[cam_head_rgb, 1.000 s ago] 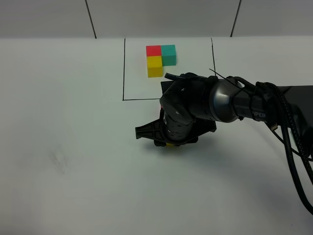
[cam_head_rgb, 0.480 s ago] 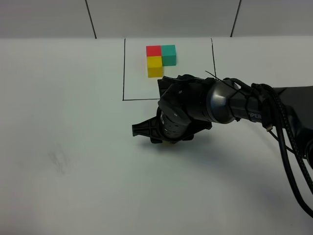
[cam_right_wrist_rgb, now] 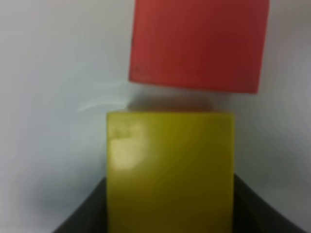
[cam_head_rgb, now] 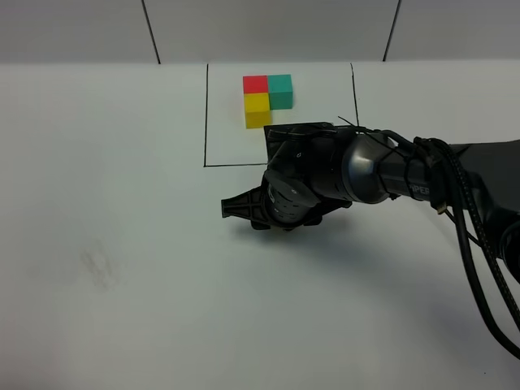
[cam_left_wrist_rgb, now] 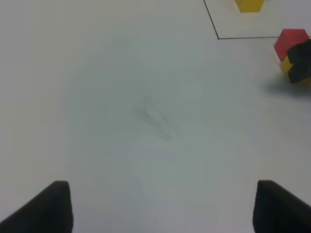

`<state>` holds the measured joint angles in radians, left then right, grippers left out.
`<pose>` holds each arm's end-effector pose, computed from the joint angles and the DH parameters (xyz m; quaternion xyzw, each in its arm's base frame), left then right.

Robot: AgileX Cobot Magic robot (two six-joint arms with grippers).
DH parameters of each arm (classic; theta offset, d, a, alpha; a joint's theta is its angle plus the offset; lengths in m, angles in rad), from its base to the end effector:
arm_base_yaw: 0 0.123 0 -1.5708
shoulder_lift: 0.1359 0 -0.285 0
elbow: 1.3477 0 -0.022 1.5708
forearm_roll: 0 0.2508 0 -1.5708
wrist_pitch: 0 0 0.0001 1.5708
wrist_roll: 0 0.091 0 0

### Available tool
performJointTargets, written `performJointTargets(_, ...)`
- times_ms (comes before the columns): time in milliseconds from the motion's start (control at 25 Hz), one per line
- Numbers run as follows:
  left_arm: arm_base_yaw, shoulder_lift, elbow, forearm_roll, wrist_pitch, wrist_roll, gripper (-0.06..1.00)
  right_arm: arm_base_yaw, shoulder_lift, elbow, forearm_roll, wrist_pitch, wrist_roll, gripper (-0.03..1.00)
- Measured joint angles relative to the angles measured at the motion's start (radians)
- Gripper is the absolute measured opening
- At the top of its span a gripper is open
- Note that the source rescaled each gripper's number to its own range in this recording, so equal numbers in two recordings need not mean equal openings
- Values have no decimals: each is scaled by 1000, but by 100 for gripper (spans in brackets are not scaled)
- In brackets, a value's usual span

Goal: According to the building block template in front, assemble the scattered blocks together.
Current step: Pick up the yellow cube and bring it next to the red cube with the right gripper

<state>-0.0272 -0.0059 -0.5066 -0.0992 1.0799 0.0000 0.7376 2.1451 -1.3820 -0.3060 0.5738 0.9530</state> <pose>-0.0077 -0.0077 0.2779 0.0143 0.8538 -0.0565 0.5173 0.3248 0.2750 0.1148 -0.0076 0.9821 0.0504 0.1812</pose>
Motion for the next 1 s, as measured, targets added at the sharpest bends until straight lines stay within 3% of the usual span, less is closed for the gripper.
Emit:
performJointTargets(600,0,0,0,0,0,5,78,-7,1,-2,-2,-1,2,2)
performJointTargets(1000,0,0,0,0,0,6,78,-14,1,-2,53,-22,1,2)
